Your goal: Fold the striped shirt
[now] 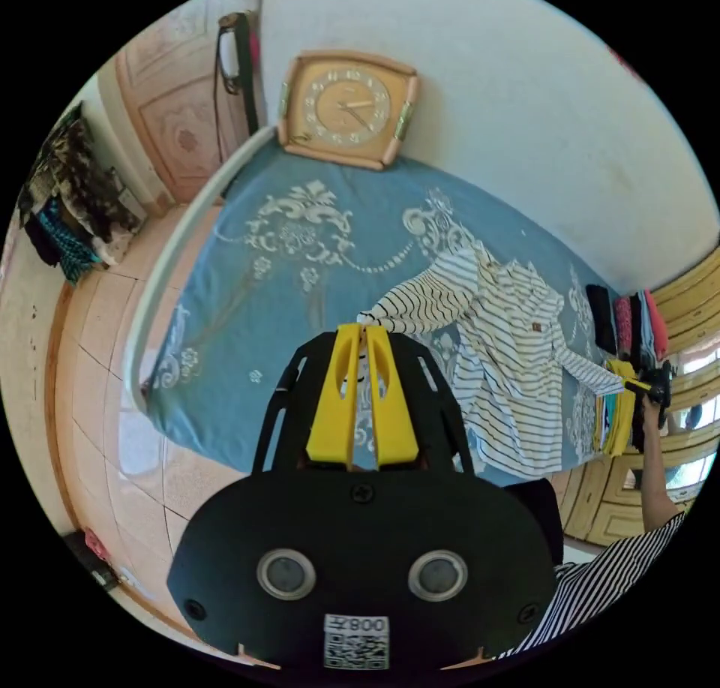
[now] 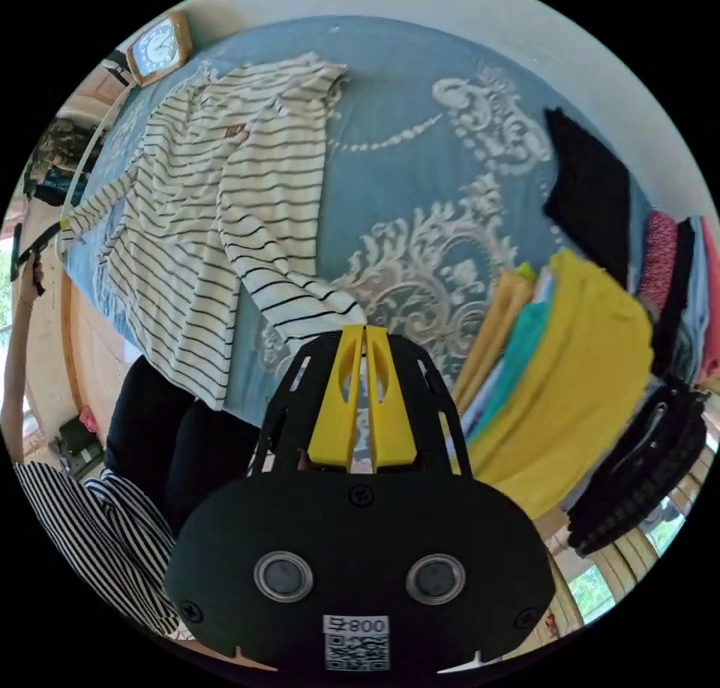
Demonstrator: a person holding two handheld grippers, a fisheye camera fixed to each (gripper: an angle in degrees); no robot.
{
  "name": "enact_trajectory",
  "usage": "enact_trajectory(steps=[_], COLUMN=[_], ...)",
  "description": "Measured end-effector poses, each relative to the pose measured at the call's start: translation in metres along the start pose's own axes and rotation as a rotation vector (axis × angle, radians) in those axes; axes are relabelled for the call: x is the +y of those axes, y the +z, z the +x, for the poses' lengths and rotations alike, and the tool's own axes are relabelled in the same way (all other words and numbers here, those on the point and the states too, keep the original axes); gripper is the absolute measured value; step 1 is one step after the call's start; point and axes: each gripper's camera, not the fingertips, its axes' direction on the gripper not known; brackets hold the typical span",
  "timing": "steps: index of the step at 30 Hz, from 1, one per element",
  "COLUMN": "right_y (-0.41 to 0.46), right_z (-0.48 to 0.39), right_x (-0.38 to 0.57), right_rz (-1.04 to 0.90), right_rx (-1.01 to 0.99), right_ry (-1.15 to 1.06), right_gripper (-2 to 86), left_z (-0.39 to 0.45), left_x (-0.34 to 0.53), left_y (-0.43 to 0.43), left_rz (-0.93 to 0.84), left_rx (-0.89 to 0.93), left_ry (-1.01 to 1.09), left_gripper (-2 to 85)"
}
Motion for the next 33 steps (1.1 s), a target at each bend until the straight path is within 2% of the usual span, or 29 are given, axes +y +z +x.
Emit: enact_trajectory(steps=[2,4,6,8,10,12,15,19,24,28,33], right_y=[-0.034,-0.050,-0.035,-0.001,0.040,0.093,0.148,0.189,0.233,0.245,0.260], right_z=[0.031,0.055,0.066,0.056,0.033,-0.014,-0.094,-0.153,-0.193,-0.212,-0.229], right_x=[-0.011,-0.016,-0.010,0.002,0.023,0.060,0.103,0.144,0.185,0.205,0.223], right_rz=[0.093,0.151,0.145,0.090,0.046,0.026,-0.090,-0.142,-0.161,-0.130,-0.138], right_rx=[0.017,-0.048,-0.108,-0.137,-0.277,-0.524,-0.690,-0.787,-0.942,-0.898,-0.886], right_ry=[0.099,0.197,0.278,0.306,0.280,0.232,0.119,0.111,0.187,0.202,0.211], right_gripper=[2.0,3.5,5.9,6.7,7.3,7.7,7.9,8.4,8.7,8.2,8.4], left_z=[-0.022,-0.038,-0.044,-0.038,-0.024,-0.004,0.013,0.025,0.034,0.035,0.026], left_x=[-0.007,-0.005,0.014,0.034,0.059,0.092,0.121,0.130,0.143,0.159,0.184], left_y=[-0.025,-0.034,-0.019,0.013,0.055,0.114,0.165,0.195,0.220,0.228,0.228], left_rz=[0.086,0.120,0.151,0.107,0.022,-0.123,-0.224,-0.279,-0.342,-0.346,-0.306], left_rx=[-0.040,-0.037,0.071,0.164,0.273,0.392,0.487,0.531,0.530,0.519,0.600], left_ry=[-0.042,-0.104,-0.120,-0.107,-0.072,-0.050,-0.057,-0.041,-0.016,-0.034,-0.084], left_gripper=[5.6,7.9,10.2,11.1,11.6,12.0,12.2,11.0,5.3,3.2,2.3])
